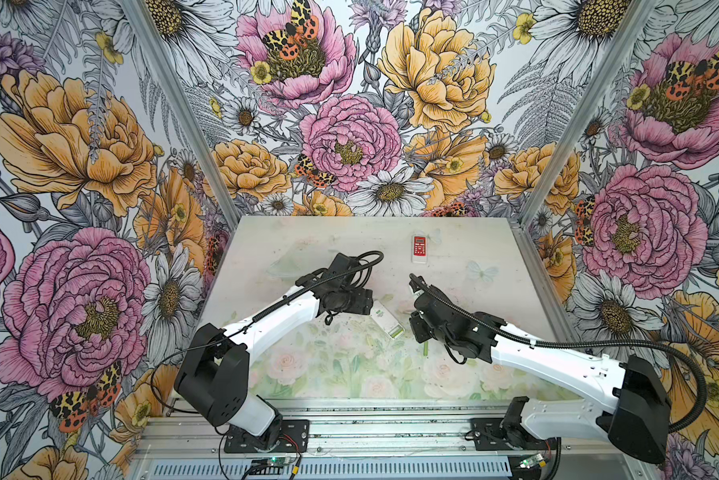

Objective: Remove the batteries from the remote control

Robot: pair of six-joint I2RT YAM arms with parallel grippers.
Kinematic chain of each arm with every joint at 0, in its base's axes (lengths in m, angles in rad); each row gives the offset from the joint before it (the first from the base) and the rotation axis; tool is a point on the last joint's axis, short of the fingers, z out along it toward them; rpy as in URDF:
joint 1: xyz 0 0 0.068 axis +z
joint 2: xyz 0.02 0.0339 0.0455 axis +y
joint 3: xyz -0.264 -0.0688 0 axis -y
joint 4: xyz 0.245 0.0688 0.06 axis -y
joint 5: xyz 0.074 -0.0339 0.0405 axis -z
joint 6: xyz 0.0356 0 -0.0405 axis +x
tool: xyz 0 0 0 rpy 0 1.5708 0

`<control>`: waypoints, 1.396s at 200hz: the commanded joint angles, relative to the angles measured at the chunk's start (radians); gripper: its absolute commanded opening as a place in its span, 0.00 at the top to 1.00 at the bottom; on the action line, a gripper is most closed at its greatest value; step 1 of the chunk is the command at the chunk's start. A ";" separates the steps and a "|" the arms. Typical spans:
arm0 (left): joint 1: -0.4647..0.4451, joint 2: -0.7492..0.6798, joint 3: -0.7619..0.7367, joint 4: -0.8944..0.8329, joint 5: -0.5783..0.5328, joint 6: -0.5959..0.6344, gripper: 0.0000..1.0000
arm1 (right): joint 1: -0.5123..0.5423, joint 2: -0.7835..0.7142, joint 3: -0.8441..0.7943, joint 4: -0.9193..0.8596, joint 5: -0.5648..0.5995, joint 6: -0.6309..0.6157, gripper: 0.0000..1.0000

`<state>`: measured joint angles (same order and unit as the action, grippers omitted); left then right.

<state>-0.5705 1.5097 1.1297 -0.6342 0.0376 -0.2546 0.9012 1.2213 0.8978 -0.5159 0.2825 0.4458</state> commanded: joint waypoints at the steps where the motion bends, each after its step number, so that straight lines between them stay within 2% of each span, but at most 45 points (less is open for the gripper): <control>1: 0.078 -0.027 0.027 0.087 -0.036 0.225 0.08 | 0.052 -0.027 0.058 -0.003 -0.129 0.186 1.00; 27: 0.160 -0.077 -0.011 0.229 0.056 0.207 0.03 | 0.125 0.053 0.070 -0.016 -0.192 0.252 1.00; 50: 0.164 -0.102 -0.029 0.268 0.082 0.245 0.01 | 0.139 0.101 0.057 -0.043 -0.181 0.279 1.00; 133: 0.152 -0.209 -0.149 0.395 0.134 0.456 0.01 | 0.076 0.198 0.129 -0.261 0.015 0.260 1.00; 153: 0.138 -0.209 -0.171 0.423 0.151 0.525 0.01 | 0.041 0.211 0.134 -0.242 0.033 0.230 1.00; 186: 0.114 -0.173 -0.186 0.442 0.215 0.650 0.02 | -0.025 0.252 0.185 -0.227 0.017 0.152 1.00; 199: 0.092 -0.148 -0.197 0.442 0.264 0.744 0.03 | -0.043 0.267 0.201 -0.227 0.005 0.125 1.00; 231: 0.015 -0.045 -0.212 0.416 0.239 0.964 0.03 | -0.099 0.278 0.212 -0.179 -0.052 0.079 1.00; 242: -0.001 -0.003 -0.201 0.407 0.237 0.987 0.03 | -0.103 0.284 0.222 -0.173 -0.066 0.062 1.00; 249: -0.008 0.025 -0.187 0.390 0.244 0.999 0.03 | -0.141 0.285 0.225 -0.171 -0.079 0.046 1.00; 279: -0.059 0.117 -0.126 0.321 0.210 1.025 0.03 | -0.220 0.229 0.210 -0.184 -0.195 0.001 1.00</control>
<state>-0.5953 1.5841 0.9497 -0.2592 0.2516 0.6804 0.7345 1.4929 1.0973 -0.7071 0.1787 0.5056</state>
